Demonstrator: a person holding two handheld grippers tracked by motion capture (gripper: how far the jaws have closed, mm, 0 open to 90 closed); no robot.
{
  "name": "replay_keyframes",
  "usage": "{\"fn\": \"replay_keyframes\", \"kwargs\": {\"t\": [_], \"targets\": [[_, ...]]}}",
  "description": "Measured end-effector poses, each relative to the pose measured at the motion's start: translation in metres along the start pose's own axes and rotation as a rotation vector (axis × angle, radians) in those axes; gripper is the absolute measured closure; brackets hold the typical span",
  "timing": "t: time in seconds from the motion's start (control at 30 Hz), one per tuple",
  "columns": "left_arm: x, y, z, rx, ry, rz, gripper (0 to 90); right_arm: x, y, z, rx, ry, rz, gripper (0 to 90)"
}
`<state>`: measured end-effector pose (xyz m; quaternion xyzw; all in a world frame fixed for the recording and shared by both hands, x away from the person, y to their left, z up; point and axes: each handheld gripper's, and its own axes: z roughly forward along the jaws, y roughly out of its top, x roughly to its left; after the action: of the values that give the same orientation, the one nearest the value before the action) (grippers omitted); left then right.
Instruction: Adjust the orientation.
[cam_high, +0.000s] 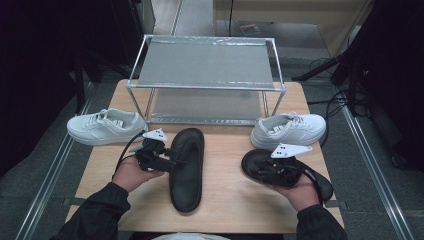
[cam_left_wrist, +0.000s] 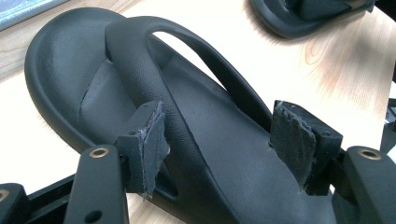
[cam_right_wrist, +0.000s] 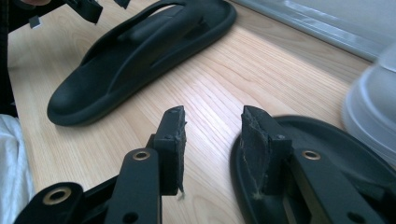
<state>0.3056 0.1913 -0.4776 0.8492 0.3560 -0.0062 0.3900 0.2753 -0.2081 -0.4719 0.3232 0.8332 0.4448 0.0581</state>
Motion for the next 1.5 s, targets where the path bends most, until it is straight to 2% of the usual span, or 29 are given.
{"fn": "replay_keyframes", "kwargs": {"t": [0.6, 0.67, 0.8, 1.0, 1.27, 1.4, 1.47, 1.5], "targets": [[0.002, 0.012, 0.01, 0.0, -0.021, 0.013, 35.8, -0.021, -0.03, -0.04, -0.005, -0.097, 0.048, 59.8], [0.002, 0.014, 0.011, -0.001, -0.024, 0.015, 35.8, -0.026, -0.038, -0.043, 0.017, -0.111, 0.059, 59.0], [0.002, 0.017, 0.012, 0.002, -0.024, 0.022, 35.8, -0.029, -0.044, -0.046, 0.032, -0.127, 0.053, 58.9], [0.002, 0.018, 0.013, -0.006, -0.025, 0.019, 35.8, -0.035, -0.049, -0.043, 0.048, -0.111, 0.063, 58.6], [0.004, 0.017, 0.012, -0.007, -0.017, 0.018, 35.8, -0.046, -0.053, -0.023, 0.128, -0.067, 0.045, 61.9], [0.004, 0.017, 0.011, -0.006, -0.012, 0.023, 35.8, -0.049, -0.053, -0.018, 0.14, -0.034, 0.045, 67.8], [0.005, 0.017, 0.011, -0.005, -0.012, 0.02, 35.8, -0.047, -0.05, -0.017, 0.146, -0.014, 0.036, 74.6], [0.005, 0.017, 0.011, -0.005, -0.011, 0.019, 35.8, -0.047, -0.05, -0.017, 0.146, -0.014, 0.036, 74.6]]}}
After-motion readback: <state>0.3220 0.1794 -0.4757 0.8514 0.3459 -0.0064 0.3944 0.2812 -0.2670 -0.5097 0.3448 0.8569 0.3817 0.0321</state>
